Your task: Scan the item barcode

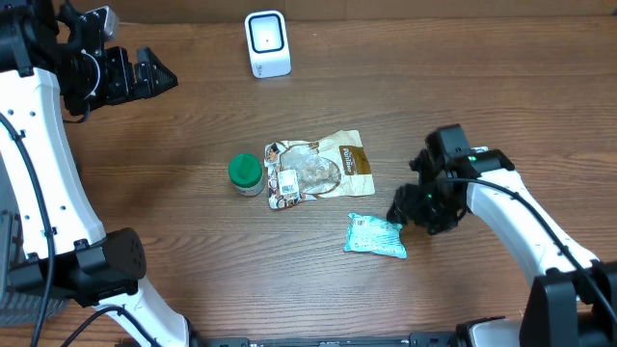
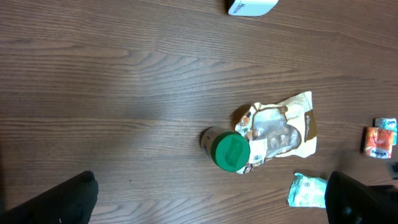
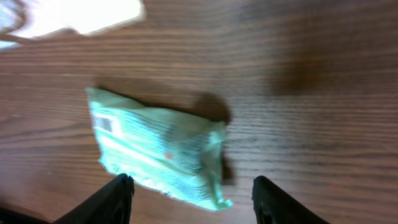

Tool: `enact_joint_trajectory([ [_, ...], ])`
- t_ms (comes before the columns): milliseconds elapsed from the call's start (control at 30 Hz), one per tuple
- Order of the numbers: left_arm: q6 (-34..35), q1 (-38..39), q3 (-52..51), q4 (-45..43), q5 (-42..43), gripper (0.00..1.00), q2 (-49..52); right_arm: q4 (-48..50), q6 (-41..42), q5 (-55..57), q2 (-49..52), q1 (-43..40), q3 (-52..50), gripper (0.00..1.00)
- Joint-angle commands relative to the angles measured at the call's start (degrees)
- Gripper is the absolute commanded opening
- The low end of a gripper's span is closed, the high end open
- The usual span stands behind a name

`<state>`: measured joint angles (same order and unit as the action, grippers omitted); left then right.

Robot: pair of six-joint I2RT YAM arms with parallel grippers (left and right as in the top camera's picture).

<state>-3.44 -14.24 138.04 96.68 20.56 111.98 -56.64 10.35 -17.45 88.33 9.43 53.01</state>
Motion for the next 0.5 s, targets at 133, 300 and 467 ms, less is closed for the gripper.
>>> enact_joint_trajectory([
  [133,-1.1,0.4,0.5,0.1,-0.2,0.99,-0.3,9.6,-3.7,-10.8,0.7,-4.7,-8.9,0.58],
  [300,-1.1,0.4,0.5,0.1,-0.2,1.00,-0.3,15.2,-4.2,-14.8,0.7,-4.6,-12.6,0.52],
  [467,-1.1,0.4,0.5,0.1,-0.2,1.00,-0.3,19.9,0.4,-13.7,1.5,-4.6,-15.1,0.43],
])
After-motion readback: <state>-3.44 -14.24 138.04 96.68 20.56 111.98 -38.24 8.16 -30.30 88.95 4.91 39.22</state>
